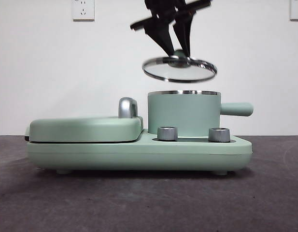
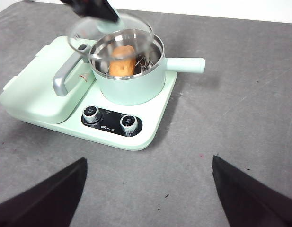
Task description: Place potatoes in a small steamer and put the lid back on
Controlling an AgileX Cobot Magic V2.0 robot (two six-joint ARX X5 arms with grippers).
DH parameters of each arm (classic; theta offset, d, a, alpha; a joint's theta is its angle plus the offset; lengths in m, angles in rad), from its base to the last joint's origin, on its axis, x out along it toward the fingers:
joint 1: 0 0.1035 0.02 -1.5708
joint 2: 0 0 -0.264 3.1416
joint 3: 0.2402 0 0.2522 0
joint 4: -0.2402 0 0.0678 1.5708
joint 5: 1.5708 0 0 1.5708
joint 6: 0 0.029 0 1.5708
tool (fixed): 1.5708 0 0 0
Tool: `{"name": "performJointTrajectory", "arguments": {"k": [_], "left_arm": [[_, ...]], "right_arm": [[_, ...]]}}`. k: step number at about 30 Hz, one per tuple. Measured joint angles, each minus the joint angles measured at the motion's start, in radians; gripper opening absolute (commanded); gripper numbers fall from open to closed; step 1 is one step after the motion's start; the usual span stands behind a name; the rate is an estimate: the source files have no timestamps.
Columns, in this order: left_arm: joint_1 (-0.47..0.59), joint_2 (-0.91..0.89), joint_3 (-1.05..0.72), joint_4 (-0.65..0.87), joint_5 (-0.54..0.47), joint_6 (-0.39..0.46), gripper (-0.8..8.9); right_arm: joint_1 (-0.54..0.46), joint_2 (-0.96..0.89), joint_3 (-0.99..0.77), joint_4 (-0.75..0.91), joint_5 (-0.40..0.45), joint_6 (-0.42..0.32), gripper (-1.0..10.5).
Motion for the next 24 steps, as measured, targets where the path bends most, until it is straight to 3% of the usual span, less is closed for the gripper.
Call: {"name": "performJointTrajectory", "arguments": {"k": [24], "left_arm": [[0.005,0.063,0.0,0.049,-0.007,-0.001,0.07]], "right_arm": [[0.0,0.0,0.0,0.0,0.0,0.002,4.2]]}}
